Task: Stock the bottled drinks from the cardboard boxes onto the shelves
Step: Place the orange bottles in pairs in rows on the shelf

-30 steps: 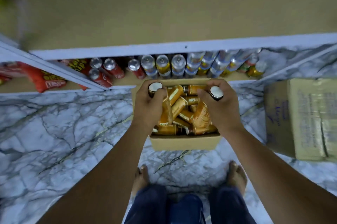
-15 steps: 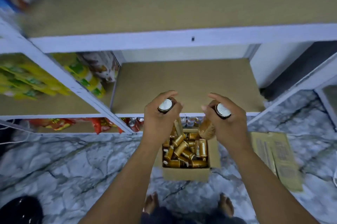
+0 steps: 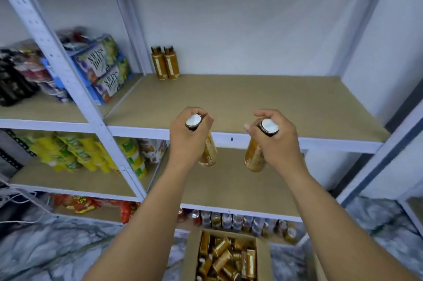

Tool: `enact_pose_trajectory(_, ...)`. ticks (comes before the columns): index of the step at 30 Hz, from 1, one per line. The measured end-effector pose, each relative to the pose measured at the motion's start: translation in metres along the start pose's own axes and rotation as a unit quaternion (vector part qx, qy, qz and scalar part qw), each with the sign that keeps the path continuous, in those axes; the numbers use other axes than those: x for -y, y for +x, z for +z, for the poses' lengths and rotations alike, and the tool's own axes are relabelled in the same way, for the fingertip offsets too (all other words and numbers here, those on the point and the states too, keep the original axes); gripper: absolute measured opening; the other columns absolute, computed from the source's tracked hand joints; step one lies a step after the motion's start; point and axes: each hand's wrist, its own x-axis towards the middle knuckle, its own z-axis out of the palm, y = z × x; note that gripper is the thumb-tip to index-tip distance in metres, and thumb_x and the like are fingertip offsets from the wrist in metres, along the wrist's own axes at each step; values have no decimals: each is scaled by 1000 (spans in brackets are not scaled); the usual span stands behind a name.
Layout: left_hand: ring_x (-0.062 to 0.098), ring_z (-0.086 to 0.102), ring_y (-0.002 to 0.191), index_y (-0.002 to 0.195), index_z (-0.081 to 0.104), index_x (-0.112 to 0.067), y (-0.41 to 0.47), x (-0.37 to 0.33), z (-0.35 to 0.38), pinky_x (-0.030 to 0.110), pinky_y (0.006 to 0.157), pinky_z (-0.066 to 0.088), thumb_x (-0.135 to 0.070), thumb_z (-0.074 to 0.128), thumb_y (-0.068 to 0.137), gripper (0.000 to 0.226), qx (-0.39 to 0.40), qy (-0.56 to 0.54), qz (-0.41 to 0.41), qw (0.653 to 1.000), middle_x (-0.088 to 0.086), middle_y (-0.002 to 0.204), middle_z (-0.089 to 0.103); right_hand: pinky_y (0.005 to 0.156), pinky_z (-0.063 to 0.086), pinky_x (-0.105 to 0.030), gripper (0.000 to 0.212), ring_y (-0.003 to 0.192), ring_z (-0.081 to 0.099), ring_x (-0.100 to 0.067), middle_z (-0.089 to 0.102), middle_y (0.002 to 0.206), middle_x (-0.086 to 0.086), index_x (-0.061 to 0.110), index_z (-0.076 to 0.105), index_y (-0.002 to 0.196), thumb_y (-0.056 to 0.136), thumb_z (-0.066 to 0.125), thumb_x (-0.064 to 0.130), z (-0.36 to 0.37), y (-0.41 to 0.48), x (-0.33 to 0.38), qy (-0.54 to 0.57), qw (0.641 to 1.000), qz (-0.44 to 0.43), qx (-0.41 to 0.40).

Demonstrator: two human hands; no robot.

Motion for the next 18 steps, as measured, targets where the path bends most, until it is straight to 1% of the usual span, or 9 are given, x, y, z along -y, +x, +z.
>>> enact_pose_trajectory(3,-4,57,64,95,69,-12,19,-6,8,12,60,46,-17,76,91,10,-33,4,-19,999,-9,78,66,69,48,-17,22,72,62,-10,72,82,-3,21,70,98,81,85,21,-1,32,3,-5,1000,-8,29)
enact_pose_trajectory(5,-1,59,67,92,69,-18,33,-4,11,16,62,48,-23,77,90,10,-46,15,-22,999,-12,77,67,67,49,-19,20,71,62,-12,72,83,-2,22,70,96,82,84,23,3,52,1,-9,999,-7,47)
enact_pose_trajectory(7,1,59,67,90,69,-20,50,-1,11,18,61,48,-29,80,87,14,-50,24,-25,998,-11,77,68,63,49,-20,19,67,59,-13,72,84,-3,23,70,95,82,84,24,11,70,-1,2,998,-2,59)
enact_pose_trajectory(10,1,56,63,90,68,-22,82,7,9,16,58,46,-34,85,83,22,-38,24,-41,998,-16,73,67,69,50,-23,17,73,61,-10,72,85,-1,26,70,94,83,84,25,31,97,-9,1,998,-8,65)
enact_pose_trajectory(12,-1,56,63,91,68,-20,105,18,8,15,59,46,-32,85,83,22,-21,28,-43,998,-18,71,66,72,50,-23,17,74,62,-8,72,83,4,25,70,94,83,83,23,47,113,-16,-9,998,-13,61)
enact_pose_trajectory(15,3,58,65,90,69,-15,139,38,4,18,60,47,-24,83,85,17,3,19,-35,999,-14,72,67,75,51,-26,16,76,63,-7,72,82,6,24,70,93,83,83,21,67,134,-26,-19,999,-1,41)
enact_pose_trajectory(18,4,61,68,88,70,-17,170,59,1,18,62,48,-20,79,86,10,41,14,-44,998,-9,78,70,74,51,-25,16,76,64,-7,72,82,7,26,70,91,83,82,19,83,153,-33,-21,999,17,18)
